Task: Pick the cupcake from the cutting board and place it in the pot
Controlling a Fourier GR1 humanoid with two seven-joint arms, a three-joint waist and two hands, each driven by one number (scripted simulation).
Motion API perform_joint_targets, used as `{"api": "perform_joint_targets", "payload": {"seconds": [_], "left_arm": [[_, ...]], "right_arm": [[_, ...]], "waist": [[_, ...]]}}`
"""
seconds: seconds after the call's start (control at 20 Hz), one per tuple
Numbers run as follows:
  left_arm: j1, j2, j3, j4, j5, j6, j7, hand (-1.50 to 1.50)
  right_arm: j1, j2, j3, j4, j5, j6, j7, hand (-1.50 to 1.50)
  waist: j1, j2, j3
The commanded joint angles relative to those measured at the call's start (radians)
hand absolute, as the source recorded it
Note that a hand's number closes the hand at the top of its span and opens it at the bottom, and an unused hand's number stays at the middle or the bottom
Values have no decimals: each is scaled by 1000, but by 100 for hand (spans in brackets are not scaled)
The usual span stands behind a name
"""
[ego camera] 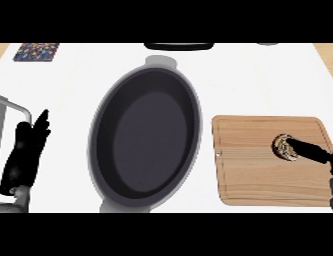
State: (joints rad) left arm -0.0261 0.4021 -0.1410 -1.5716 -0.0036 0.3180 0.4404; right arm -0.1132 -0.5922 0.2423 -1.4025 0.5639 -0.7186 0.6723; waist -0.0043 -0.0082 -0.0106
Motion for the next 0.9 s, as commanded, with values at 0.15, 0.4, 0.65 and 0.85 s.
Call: {"api": "perform_joint_targets", "payload": {"seconds": [0.15, 0.4, 0.65, 0.85], "left_arm": [[-23, 55, 40, 49, -24, -23, -12, 0], [-16, 58, 69, 43, 12, -67, -1, 0], [-25, 58, 100, 85, 1, -82, -40, 0], [-27, 32, 87, 56, -26, -70, -23, 0]], "right_arm": [[-80, -33, 115, -134, 10, 410, 402, -150], [-204, 4, 137, -237, -59, 627, 666, -150], [-174, 4, 105, -256, -75, 656, 736, -150], [-224, 48, 91, -265, -64, 684, 807, -150]], "waist": [[7, 4, -1], [20, 5, 4], [3, 8, 8], [8, 7, 8]]}}
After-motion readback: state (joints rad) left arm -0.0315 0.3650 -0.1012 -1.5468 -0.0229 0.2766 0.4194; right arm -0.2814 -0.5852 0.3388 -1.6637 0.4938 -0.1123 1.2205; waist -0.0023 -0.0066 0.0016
